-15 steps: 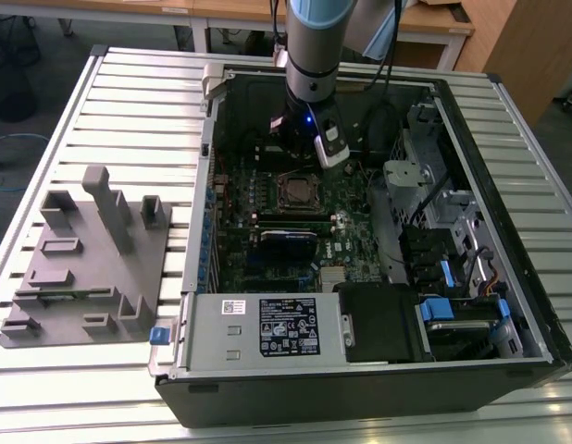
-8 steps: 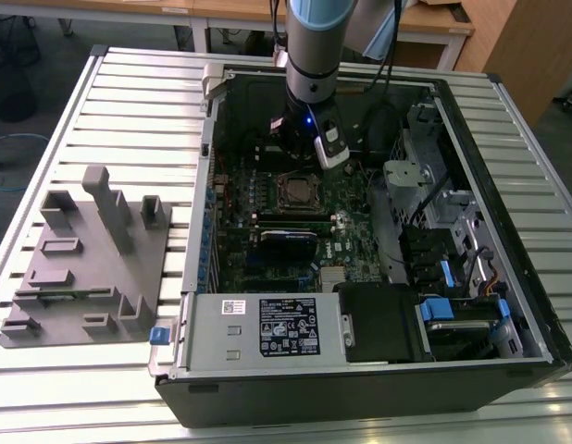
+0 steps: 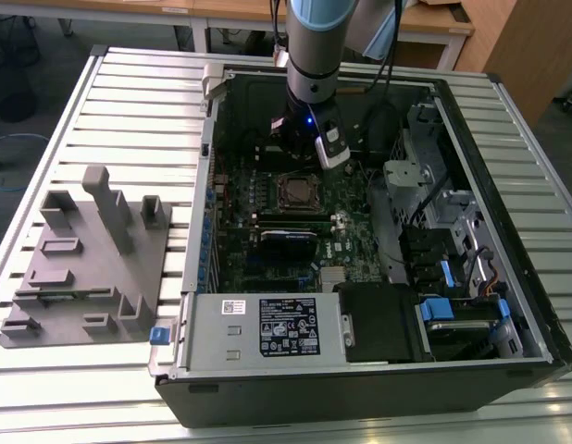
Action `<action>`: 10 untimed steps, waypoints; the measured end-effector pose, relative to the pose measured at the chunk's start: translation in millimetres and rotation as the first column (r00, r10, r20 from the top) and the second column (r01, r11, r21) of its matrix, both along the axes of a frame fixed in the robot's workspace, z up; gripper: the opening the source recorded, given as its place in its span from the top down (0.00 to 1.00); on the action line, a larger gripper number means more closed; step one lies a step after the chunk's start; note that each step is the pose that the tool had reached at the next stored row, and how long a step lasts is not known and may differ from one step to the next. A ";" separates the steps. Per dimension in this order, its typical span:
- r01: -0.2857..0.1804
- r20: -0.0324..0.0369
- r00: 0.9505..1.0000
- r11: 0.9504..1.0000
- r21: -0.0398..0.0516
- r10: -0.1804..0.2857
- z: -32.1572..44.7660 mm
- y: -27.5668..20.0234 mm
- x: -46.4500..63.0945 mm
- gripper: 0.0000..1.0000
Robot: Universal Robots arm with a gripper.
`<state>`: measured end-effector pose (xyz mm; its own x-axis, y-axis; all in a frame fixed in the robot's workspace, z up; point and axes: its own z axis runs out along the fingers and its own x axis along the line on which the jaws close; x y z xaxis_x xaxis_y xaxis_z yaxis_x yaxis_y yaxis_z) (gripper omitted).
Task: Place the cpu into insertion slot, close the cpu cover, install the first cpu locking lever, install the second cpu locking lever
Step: 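Install the first cpu locking lever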
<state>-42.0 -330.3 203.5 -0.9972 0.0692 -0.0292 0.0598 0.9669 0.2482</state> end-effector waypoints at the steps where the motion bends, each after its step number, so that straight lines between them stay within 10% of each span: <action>1: 0.000 0.000 1.000 1.000 0.000 0.000 -0.1 0.0 0.3 0.90; 10: 0.000 0.000 1.000 1.000 0.000 0.000 -0.6 0.0 1.6 0.90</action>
<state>-40.4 -330.3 202.9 -0.9972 0.0690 -0.0292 0.0597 0.9668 0.2483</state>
